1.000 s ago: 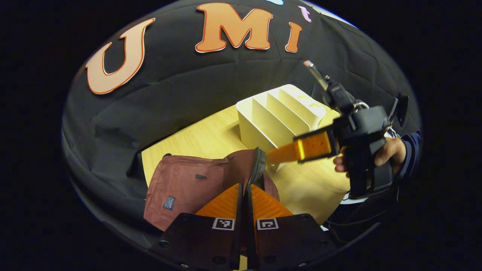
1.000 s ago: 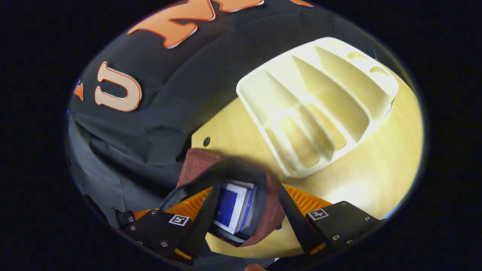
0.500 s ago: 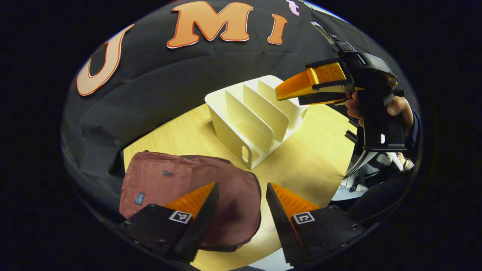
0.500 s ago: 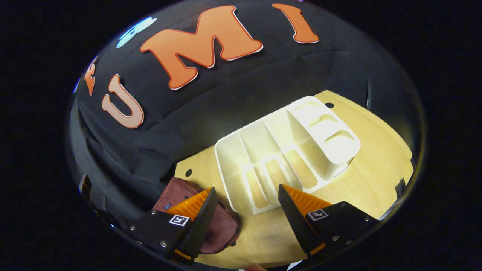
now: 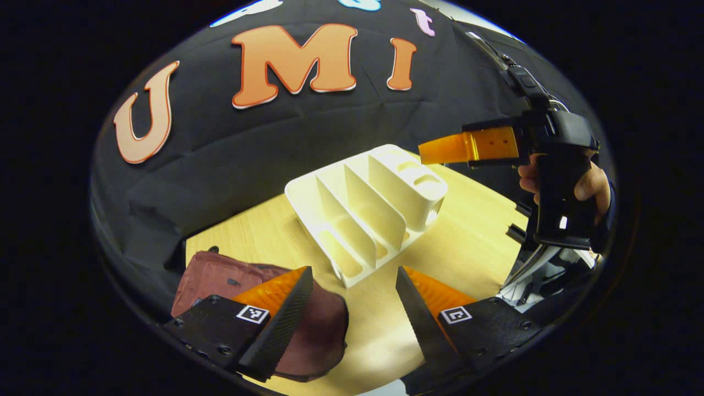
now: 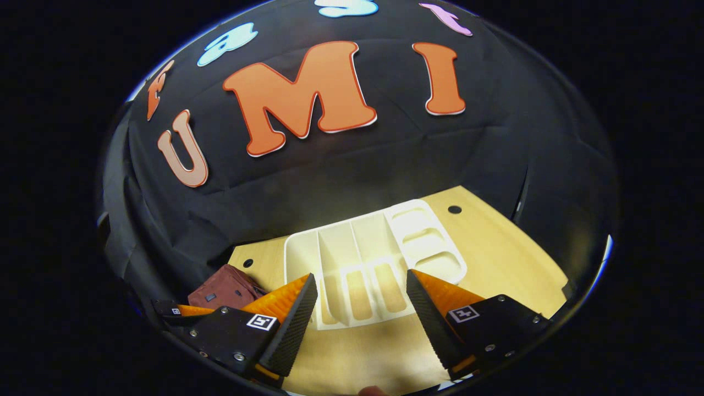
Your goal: Open the schoolbag, grab two books from the bookshelf and put them into the schoolbag.
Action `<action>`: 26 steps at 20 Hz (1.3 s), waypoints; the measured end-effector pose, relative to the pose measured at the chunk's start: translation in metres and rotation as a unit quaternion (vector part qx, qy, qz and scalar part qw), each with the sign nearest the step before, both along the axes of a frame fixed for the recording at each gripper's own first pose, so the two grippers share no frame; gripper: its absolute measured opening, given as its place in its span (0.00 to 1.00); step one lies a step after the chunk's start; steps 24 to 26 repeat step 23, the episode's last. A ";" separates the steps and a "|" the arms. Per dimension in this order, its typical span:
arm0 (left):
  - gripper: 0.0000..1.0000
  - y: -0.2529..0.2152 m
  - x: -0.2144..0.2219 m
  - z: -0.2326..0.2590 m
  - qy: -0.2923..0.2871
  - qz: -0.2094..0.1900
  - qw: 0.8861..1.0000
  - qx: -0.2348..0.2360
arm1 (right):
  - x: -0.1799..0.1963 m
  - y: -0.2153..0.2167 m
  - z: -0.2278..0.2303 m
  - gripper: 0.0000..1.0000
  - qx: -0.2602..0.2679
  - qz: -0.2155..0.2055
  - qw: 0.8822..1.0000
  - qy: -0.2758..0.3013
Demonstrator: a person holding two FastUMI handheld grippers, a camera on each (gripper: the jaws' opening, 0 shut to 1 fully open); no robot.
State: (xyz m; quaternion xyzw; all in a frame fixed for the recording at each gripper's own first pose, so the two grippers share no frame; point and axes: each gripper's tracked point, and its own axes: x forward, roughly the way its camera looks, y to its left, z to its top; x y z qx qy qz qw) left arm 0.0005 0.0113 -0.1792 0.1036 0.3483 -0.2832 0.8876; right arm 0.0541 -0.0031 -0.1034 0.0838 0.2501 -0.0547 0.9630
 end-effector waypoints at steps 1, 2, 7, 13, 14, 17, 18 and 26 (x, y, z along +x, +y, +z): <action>0.97 -0.009 0.003 0.007 -0.013 0.009 1.000 -0.007 | -0.001 -0.007 0.008 0.97 -0.010 0.003 1.000 -0.012; 0.97 -0.015 0.006 0.015 -0.027 0.020 0.999 -0.014 | -0.001 -0.012 0.014 0.97 -0.019 0.005 1.000 -0.023; 0.96 -0.021 0.017 0.048 -0.109 0.097 0.989 -0.027 | -0.003 -0.030 0.039 0.97 -0.070 0.013 0.996 -0.060; 0.96 -0.040 0.013 0.081 -0.161 0.203 0.963 -0.075 | -0.025 -0.036 0.057 0.97 -0.089 0.044 0.991 -0.088; 0.96 -0.045 0.006 0.083 -0.168 0.218 0.958 -0.081 | -0.028 -0.036 0.057 0.97 -0.091 0.051 0.990 -0.091; 0.96 -0.049 -0.010 0.091 -0.191 0.252 0.945 -0.084 | -0.036 -0.038 0.063 0.97 -0.095 0.068 0.988 -0.103; 0.96 -0.052 -0.013 0.095 -0.197 0.259 0.942 -0.083 | -0.042 -0.036 0.067 0.97 -0.095 0.072 0.987 -0.106; 0.96 -0.060 -0.018 0.112 -0.209 0.265 0.939 -0.070 | -0.053 -0.038 0.081 0.97 -0.092 0.076 0.986 -0.119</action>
